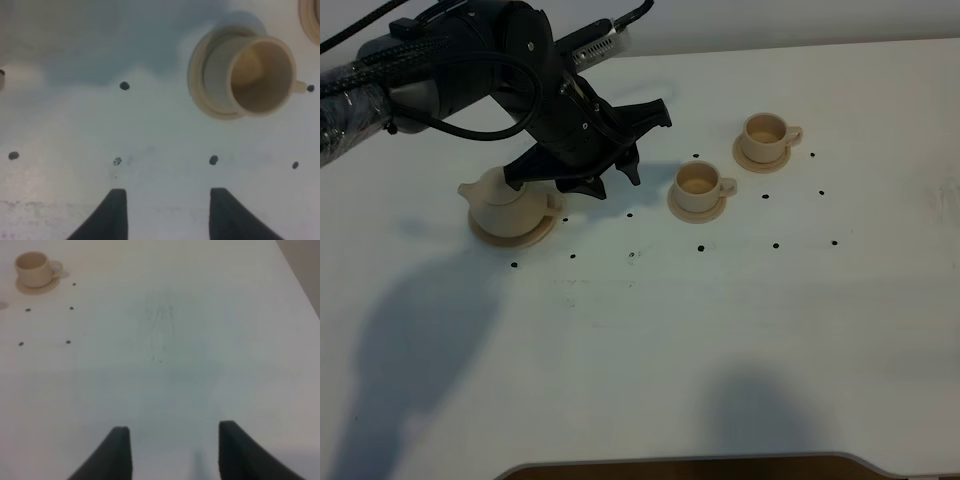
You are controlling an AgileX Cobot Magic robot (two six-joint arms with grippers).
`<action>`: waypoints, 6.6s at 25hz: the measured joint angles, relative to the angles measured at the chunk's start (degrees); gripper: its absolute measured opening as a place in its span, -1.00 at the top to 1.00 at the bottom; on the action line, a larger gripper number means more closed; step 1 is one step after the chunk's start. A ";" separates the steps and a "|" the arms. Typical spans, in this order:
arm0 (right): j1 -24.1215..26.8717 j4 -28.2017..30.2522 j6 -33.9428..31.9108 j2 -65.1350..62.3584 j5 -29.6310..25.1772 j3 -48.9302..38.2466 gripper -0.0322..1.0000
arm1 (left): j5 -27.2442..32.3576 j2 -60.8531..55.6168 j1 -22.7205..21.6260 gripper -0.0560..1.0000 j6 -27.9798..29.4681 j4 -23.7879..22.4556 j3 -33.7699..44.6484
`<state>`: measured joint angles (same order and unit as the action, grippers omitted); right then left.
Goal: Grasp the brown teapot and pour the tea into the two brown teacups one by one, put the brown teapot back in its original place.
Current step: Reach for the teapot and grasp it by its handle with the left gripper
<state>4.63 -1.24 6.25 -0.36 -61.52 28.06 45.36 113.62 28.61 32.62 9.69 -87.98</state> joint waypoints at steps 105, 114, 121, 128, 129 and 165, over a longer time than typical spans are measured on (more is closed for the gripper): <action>0.00 0.00 -0.01 0.00 0.00 0.00 0.16 | 18.69 7.71 -2.16 0.13 -48.57 -14.76 -0.60; 0.00 0.00 -0.01 0.00 0.00 0.00 0.16 | 22.51 7.71 -2.16 0.13 -45.92 -16.36 -0.60; 0.00 0.00 -0.01 0.00 0.00 0.00 0.16 | 23.15 7.71 -2.16 0.13 -42.10 -15.35 -0.68; 0.00 0.00 -0.01 0.00 0.00 0.00 0.16 | 23.15 6.30 -2.16 0.13 -33.80 -9.69 -2.35; 0.00 0.00 -0.01 0.00 0.00 0.00 0.16 | 23.15 5.49 -2.16 0.13 -32.30 -10.07 -2.35; 0.00 0.00 -0.01 0.00 0.00 0.00 0.16 | 23.09 4.78 -9.55 0.13 -19.61 -12.53 1.81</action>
<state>4.63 -1.24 6.25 -0.36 -61.52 28.06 68.45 118.40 19.05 13.02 -2.84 -86.18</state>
